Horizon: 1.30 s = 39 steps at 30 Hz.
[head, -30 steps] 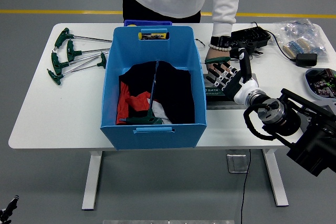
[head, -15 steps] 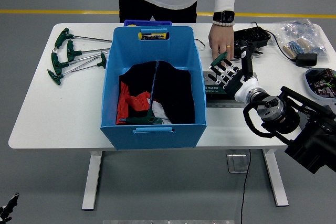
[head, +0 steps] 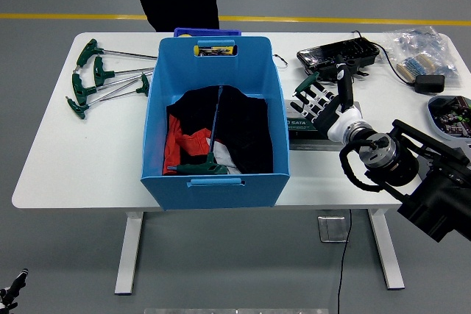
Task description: Lift tool from toolbox,place it in box,lift tool from toolbox,place it in box
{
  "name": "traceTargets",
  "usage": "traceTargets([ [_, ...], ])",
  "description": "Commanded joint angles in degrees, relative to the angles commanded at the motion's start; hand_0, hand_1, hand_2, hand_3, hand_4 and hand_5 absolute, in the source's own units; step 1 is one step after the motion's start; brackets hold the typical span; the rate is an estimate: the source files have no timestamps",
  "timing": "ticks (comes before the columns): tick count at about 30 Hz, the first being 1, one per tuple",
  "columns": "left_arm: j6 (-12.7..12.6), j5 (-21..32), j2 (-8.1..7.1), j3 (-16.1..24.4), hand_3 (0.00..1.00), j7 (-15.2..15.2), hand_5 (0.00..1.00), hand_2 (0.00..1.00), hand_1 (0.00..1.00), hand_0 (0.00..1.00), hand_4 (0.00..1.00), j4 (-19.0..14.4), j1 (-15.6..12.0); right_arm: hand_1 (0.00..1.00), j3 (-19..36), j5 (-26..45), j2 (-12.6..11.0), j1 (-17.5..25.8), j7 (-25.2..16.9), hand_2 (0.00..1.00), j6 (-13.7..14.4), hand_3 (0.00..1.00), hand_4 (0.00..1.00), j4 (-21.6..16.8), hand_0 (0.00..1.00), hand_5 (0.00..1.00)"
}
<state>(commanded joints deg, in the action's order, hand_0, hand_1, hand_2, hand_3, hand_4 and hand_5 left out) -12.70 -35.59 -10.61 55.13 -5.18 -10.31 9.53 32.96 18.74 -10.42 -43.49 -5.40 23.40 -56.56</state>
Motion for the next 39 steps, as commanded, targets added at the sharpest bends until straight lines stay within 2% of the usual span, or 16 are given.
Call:
traceTargets([
  [23, 0.09, 0.37, -0.1, -0.87, 0.755, -0.09, 0.791, 0.915, 0.911, 0.897, 0.701, 0.0, 0.42, 0.606, -1.73, 0.69, 1.64, -2.28, 0.48, 0.771, -1.01, 0.911, 0.998, 4.3, 0.613, 0.894],
  [39, 0.01, 0.17, -0.01, -0.35, 0.754, -0.03, 0.791, 0.915, 0.911, 0.898, 0.701, 0.0, 0.53, 0.603, -1.01, 0.83, 1.66, -2.99, 0.2, 0.767, -0.8, 0.896, 0.998, 2.73, 0.61, 0.894],
])
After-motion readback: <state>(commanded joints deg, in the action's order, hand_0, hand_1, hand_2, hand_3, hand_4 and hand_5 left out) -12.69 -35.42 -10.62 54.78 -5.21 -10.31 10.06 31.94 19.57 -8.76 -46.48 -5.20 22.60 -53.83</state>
